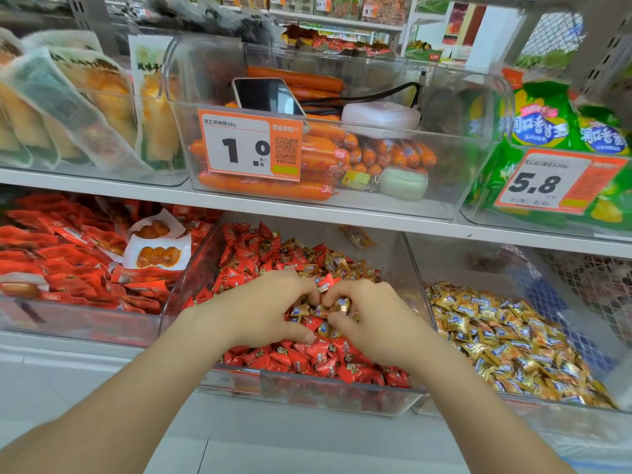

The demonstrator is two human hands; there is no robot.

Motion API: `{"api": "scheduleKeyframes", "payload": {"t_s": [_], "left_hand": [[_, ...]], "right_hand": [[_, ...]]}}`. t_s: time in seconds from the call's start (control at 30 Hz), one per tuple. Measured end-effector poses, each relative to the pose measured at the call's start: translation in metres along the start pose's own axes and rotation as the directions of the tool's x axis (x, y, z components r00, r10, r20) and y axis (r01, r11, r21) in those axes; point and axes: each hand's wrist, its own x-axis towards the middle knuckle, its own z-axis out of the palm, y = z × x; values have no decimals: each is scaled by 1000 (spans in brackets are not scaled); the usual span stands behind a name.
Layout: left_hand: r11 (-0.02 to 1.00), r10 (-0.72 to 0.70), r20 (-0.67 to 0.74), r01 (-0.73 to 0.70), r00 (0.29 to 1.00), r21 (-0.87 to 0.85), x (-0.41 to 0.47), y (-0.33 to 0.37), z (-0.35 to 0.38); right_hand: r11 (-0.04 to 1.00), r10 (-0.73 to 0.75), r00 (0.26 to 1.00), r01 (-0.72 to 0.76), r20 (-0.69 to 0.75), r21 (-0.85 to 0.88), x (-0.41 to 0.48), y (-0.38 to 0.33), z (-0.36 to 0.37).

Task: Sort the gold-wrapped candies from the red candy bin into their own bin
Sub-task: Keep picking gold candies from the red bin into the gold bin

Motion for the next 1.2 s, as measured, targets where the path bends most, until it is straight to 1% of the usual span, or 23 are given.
{"api": "scheduleKeyframes", "payload": {"t_s": [0.13, 0.23, 0.3, 0.37, 0.43, 0.53, 0.6, 0.73, 0.8, 0.87, 0.97, 1.03, 1.1, 1.13, 1.2], "left_hand": [[1000, 29, -16, -29, 999, 10, 3, 4, 0], [999, 18, -31, -19, 999, -26, 1, 8, -2], [999, 3, -53, -5, 999, -38, 0, 11, -2], [999, -13, -48, 12, 999, -31, -1, 15, -2], [1000, -11, -41, 10, 999, -20, 0, 17, 1], [999, 11, -30, -10, 999, 31, 5, 17, 9], [998, 32, -10, -32, 999, 52, 8, 17, 11], [999, 41, -1, -41, 999, -12, 9, 12, 6], [1000, 25, 7, -25, 1000, -19, 9, 8, 6], [1000, 7, 42, -7, 999, -3, 11, 9, 4], [1000, 3, 88, -4, 996, 17, 14, 13, 3], [1000, 14, 60, -15, 998, 0, 14, 15, 3], [996, 15, -2, -16, 1000, -84, 9, 13, 2], [991, 6, -29, -10, 1000, -130, 7, 10, 1], [981, -19, -71, 5, 997, -194, 0, 6, -5]], "right_hand": [[981, 33, 994, -13, -101, 192, -6, 6, -16], [971, 50, 989, -16, -137, 238, -12, 6, -23], [953, 89, 990, -53, -107, 299, -14, 6, -25], [912, 129, 991, -103, -41, 397, -14, 5, -26], [887, 136, 991, -122, 2, 444, -14, 4, -26], [899, 136, 991, -121, -8, 421, -11, 7, -25], [889, 155, 987, -125, -34, 441, -9, 8, -24], [862, 198, 974, -120, -109, 493, -7, 7, -21], [863, 198, 973, -117, -116, 491, -8, 4, -23], [882, 182, 976, -108, -119, 459, -9, 1, -22], [947, 171, 971, -116, -167, 299, -8, -1, -16], [970, 157, 975, -122, -160, 210, -8, 0, -14], [979, 143, 983, -123, -113, 165, -7, 2, -14], [981, 131, 987, -116, -91, 155, -7, 3, -14], [976, 106, 991, -89, -77, 201, -6, 4, -15]]}}
